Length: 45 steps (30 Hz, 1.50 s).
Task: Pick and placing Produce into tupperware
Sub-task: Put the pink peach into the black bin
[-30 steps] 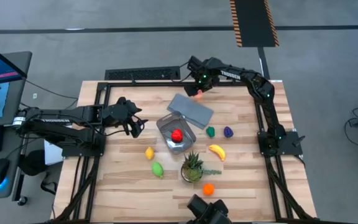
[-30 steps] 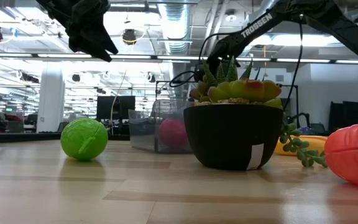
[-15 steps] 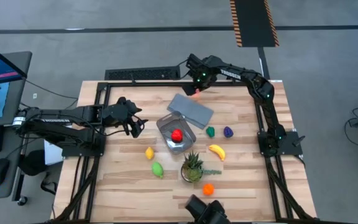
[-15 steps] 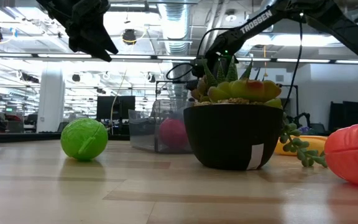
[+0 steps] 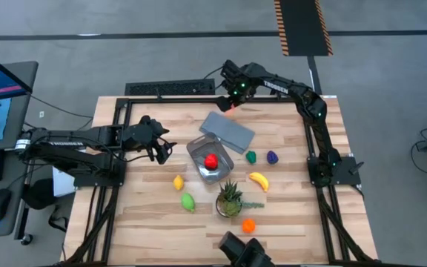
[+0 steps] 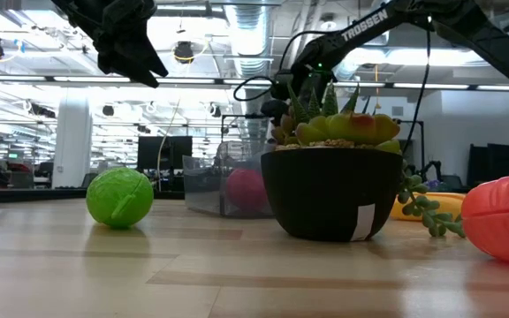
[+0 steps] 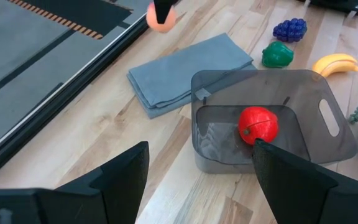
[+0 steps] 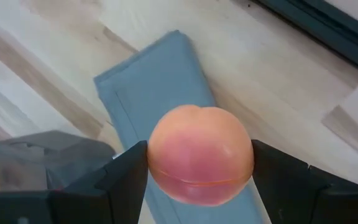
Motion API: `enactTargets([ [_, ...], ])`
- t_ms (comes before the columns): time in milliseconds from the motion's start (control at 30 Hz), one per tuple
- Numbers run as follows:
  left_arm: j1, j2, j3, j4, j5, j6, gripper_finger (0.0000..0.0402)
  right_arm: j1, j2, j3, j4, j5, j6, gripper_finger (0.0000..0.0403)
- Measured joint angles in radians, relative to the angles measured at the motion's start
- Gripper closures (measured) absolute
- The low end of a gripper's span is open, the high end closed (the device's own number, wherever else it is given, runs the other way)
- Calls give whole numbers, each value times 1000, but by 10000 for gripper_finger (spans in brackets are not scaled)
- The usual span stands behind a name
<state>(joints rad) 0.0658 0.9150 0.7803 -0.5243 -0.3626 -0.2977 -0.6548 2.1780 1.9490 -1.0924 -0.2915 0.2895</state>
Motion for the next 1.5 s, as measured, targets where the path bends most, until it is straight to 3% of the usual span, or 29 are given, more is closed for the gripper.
enactTargets([
  [300,0,0,0,0,-2,0,129,0,-18,24,-62,1,-37,121],
  [833,0,0,0,23,-6,-1,129,8,-218,25,-18,4,-63,121],
  [1167,0,0,0,23,-9,-14,129,66,-348,25,26,4,-63,121],
  [1500,0,0,0,24,-8,-24,129,195,-402,25,24,49,-54,121],
])
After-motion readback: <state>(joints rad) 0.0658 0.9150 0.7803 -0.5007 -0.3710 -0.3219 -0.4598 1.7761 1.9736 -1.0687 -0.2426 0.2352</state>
